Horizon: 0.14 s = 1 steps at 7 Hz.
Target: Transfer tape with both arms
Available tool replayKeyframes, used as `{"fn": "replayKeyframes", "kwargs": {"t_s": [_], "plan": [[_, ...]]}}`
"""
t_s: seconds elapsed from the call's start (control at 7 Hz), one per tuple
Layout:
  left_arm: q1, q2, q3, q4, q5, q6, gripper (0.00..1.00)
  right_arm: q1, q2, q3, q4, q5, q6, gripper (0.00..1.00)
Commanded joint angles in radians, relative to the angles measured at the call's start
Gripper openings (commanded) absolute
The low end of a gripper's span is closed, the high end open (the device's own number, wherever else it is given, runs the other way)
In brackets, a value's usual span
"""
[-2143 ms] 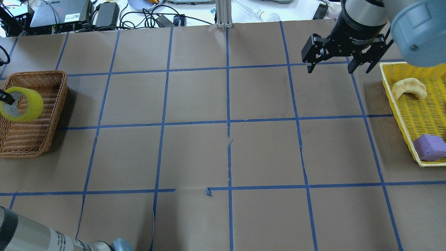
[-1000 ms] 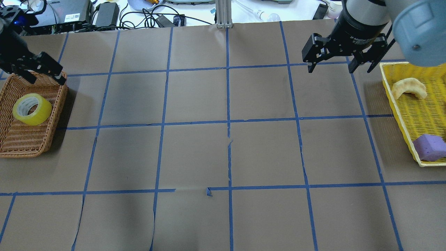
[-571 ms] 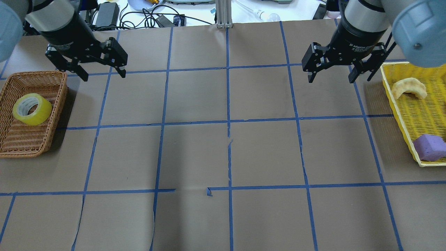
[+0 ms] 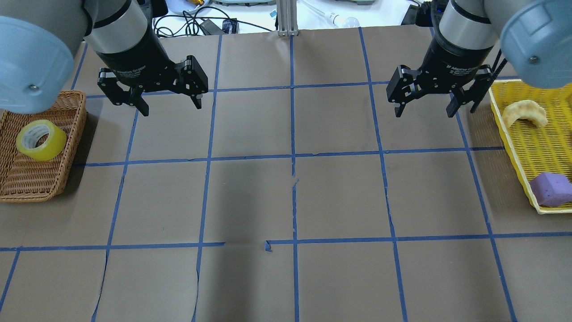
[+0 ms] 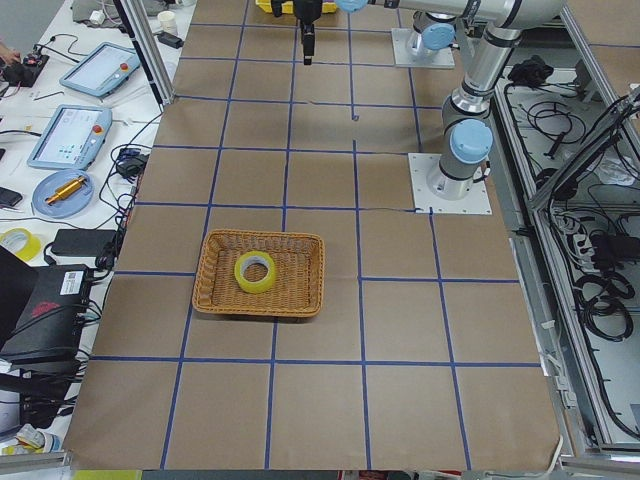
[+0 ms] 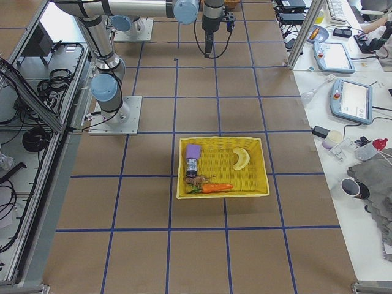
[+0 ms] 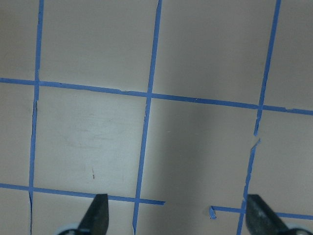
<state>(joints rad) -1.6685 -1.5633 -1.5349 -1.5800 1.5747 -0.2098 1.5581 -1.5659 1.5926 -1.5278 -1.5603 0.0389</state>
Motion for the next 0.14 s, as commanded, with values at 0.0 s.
{"fn": "replayKeyframes", "kwargs": {"t_s": [0.0], "plan": [[-0.005,0.006,-0.007,0.002,-0.001,0.044,1.00,0.000,0.003,0.004,0.000,0.000,0.004,1.00]]}}
